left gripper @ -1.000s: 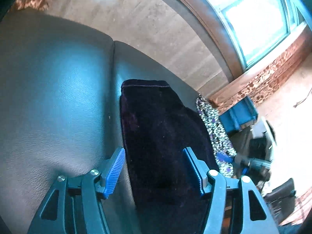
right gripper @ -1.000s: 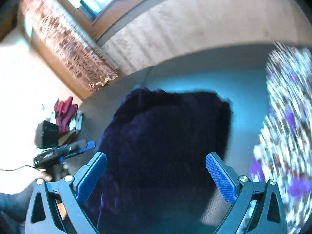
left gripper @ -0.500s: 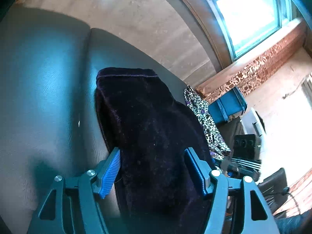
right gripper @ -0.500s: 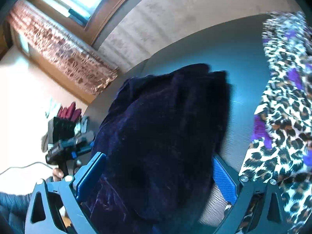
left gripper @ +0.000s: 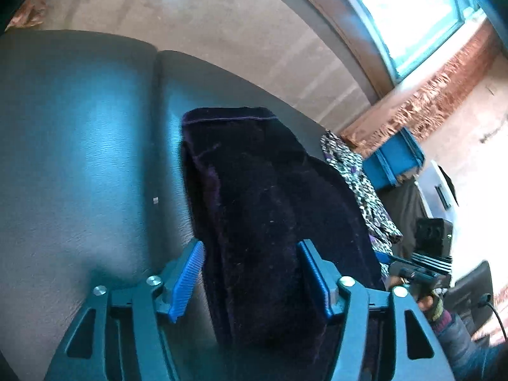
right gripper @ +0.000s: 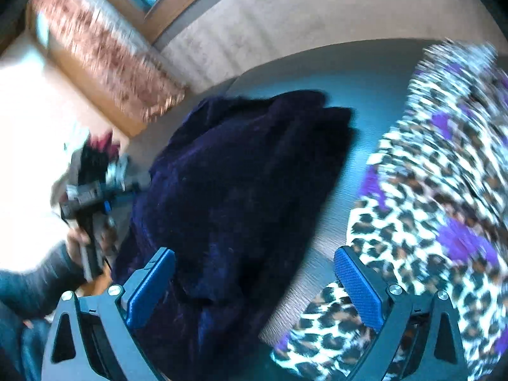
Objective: Fold clothes
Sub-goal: 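Grasp the folded velvet bundle with the left gripper while the right gripper grasps it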
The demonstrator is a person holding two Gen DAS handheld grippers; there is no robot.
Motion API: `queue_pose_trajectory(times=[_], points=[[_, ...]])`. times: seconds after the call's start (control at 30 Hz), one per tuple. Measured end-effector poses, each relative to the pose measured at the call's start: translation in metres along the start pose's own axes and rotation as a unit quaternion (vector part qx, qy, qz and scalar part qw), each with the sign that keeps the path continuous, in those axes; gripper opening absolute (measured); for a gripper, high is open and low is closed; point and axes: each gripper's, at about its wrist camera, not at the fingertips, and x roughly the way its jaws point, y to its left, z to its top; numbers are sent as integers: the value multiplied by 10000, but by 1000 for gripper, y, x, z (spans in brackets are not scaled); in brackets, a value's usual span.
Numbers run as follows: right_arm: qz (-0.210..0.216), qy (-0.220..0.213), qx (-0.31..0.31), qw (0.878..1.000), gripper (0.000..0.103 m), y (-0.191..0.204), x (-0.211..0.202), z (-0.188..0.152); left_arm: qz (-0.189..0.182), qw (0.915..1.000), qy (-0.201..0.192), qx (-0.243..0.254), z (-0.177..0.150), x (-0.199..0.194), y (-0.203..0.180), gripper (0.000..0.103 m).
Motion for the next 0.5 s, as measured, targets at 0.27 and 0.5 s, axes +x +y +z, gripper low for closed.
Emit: queue_pose_trajectory(times=[0.27, 0.5], points=[[348, -173, 177, 9991, 101, 23, 10, 9, -154, 9998, 67, 60, 1, 8, -3, 66], [449, -200, 424, 9979, 103, 25, 46, 19, -157, 9980, 178, 586, 4, 25, -23, 68]])
